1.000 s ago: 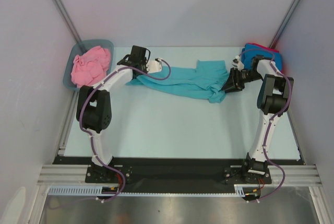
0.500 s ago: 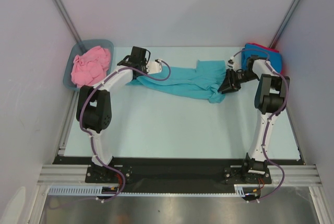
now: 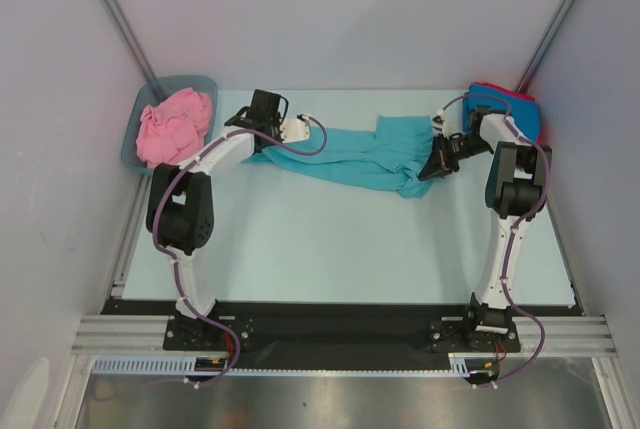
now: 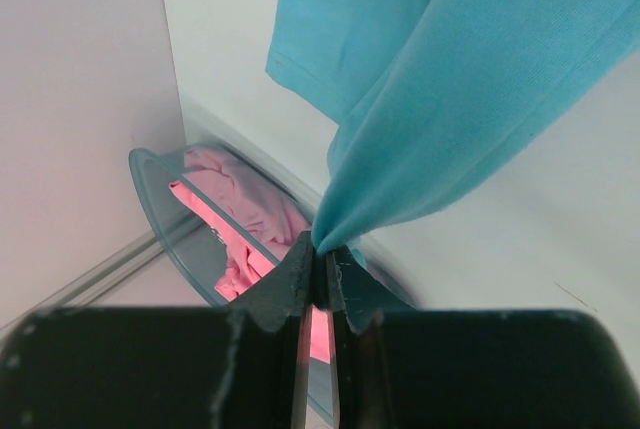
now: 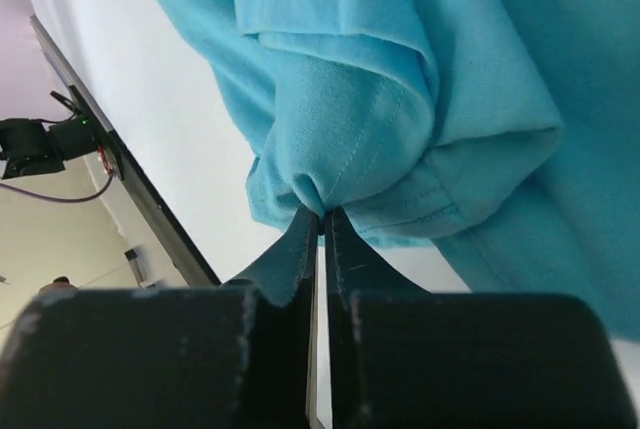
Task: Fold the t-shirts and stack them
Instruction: Flatten the tshirt out
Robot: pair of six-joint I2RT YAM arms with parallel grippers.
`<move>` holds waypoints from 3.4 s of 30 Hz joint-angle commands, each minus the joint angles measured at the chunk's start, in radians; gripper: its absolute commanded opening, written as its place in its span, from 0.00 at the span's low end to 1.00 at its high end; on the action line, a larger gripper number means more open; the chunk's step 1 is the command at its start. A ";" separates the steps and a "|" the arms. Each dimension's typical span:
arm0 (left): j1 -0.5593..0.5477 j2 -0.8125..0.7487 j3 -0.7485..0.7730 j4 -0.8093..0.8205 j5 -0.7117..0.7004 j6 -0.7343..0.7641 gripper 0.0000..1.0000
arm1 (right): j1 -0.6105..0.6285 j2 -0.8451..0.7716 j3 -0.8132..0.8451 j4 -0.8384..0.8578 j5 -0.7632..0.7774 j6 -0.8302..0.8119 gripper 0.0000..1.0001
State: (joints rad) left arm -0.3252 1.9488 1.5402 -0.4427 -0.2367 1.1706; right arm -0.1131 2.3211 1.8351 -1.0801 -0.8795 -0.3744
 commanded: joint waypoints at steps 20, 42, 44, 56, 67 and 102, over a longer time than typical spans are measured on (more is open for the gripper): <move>-0.003 -0.068 -0.038 0.029 0.004 0.000 0.12 | 0.053 -0.321 0.053 0.083 0.543 -0.103 0.00; 0.100 -0.275 -0.057 -0.215 0.220 -0.065 0.00 | 0.219 -0.519 0.025 -0.195 0.475 -0.307 0.00; 0.101 -0.298 -0.084 -0.298 0.229 -0.036 0.00 | 0.227 -0.450 0.056 -0.333 0.391 -0.366 0.00; 0.112 -0.309 -0.094 -0.671 0.372 0.213 0.00 | 0.536 -0.613 -0.370 -0.276 0.549 -0.506 0.00; 0.025 -0.566 -0.442 -0.740 0.297 0.446 0.00 | 0.770 -0.894 -0.818 -0.046 0.777 -0.599 0.00; 0.003 -0.249 -0.152 -0.367 0.117 0.098 0.82 | 0.009 -0.227 -0.145 -0.124 0.027 -0.098 0.53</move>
State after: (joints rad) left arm -0.3058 1.6928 1.3434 -0.8478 -0.1139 1.3109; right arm -0.1135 2.0995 1.6779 -1.1942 -0.7155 -0.5205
